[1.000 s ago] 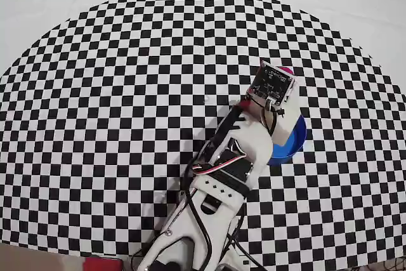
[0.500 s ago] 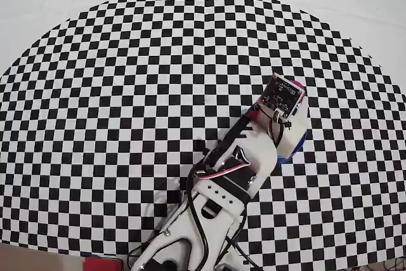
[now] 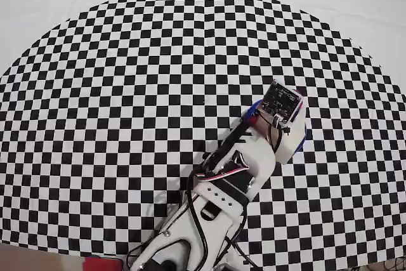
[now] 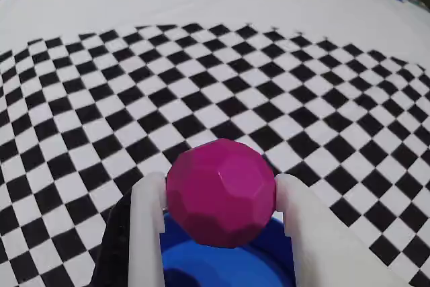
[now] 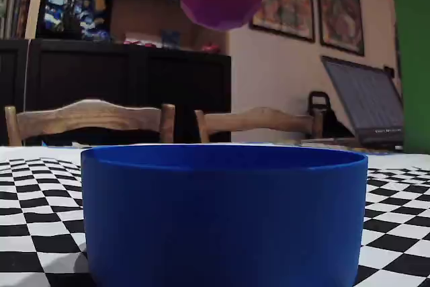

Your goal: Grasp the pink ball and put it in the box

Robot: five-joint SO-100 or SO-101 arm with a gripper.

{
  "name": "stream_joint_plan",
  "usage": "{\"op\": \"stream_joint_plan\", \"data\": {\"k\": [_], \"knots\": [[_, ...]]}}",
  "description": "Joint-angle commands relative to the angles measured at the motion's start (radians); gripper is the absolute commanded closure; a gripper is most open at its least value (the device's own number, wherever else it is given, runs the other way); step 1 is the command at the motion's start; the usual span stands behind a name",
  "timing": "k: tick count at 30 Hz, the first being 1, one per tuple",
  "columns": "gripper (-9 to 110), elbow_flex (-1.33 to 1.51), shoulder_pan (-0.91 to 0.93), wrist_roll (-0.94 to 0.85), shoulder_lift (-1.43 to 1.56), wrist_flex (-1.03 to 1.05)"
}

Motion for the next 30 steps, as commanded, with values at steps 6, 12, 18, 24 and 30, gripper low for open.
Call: {"op": "stream_joint_plan", "data": {"k": [6,12,18,24,30], "knots": [[101,0.017,0.012,-0.008,0.021,0.003],[101,0.032,0.012,-0.008,0.021,0.003],[101,0.038,0.012,-0.008,0.017,0.003],[101,0.043,0.012,-0.008,0.014,0.003],[101,0.051,0.014,-0.008,0.014,0.003]]}}
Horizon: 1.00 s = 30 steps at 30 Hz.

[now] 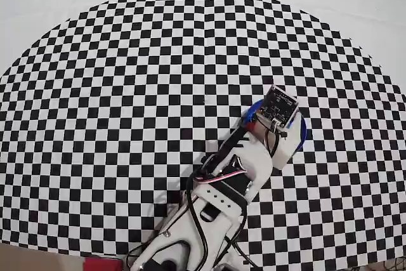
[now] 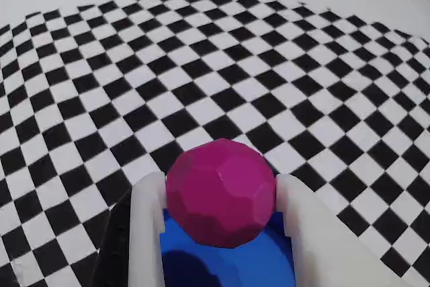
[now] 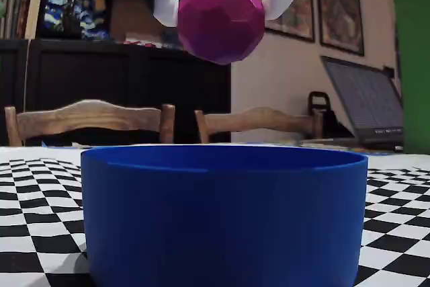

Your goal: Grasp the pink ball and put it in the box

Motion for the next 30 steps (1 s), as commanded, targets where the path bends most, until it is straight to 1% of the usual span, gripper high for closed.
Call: {"op": "stream_joint_plan", "data": {"k": [1,30], "knots": [[101,-0.003,0.014,-0.008,0.012,0.003],[101,0.04,0.017,-0.008,0.008,0.003]]}}
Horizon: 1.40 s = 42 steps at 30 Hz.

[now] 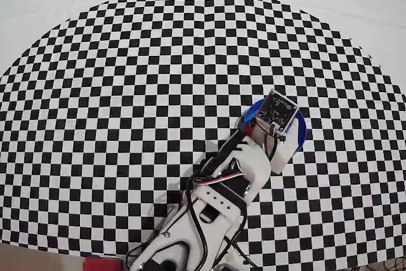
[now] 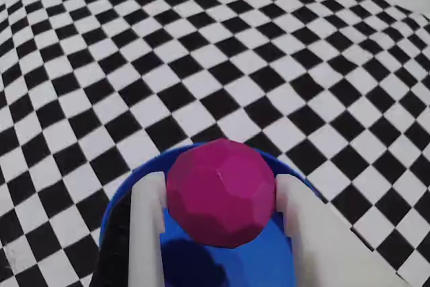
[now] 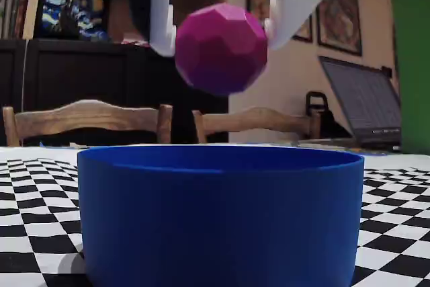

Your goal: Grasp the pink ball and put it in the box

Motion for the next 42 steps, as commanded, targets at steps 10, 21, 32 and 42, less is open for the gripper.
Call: {"op": "stream_joint_plan", "data": {"k": [10,21,32,42], "knots": [[101,0.011,0.014,-0.008,-0.006,0.002],[101,0.021,0.017,-0.008,-0.026,-0.003],[101,0.021,0.018,-0.008,-0.032,-0.006],[101,0.021,0.018,-0.009,-0.032,-0.006]]}}
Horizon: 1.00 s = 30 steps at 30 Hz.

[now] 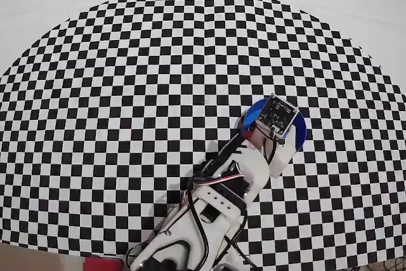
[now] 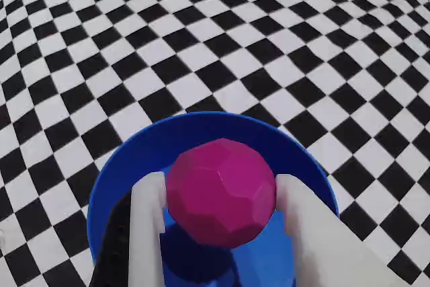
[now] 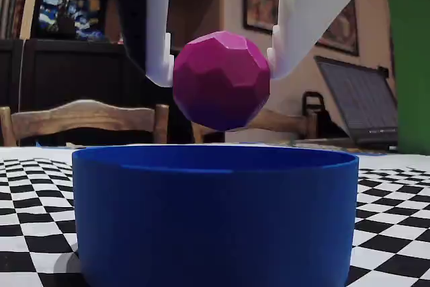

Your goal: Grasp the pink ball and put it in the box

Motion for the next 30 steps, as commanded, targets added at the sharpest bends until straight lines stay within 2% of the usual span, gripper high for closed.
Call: {"op": "stream_joint_plan", "data": {"k": [1,13,14,16,18,21,30], "knots": [[101,-0.008,0.009,-0.009,-0.009,-0.006],[101,-0.009,0.009,-0.009,-0.009,-0.012],[98,-0.009,0.009,-0.009,-0.009,-0.014],[80,-0.006,0.012,-0.009,-0.009,-0.021],[70,-0.006,0.015,-0.009,-0.009,-0.029],[66,-0.006,0.015,-0.009,-0.009,-0.035],[66,-0.008,0.017,-0.009,-0.009,-0.051]]}}
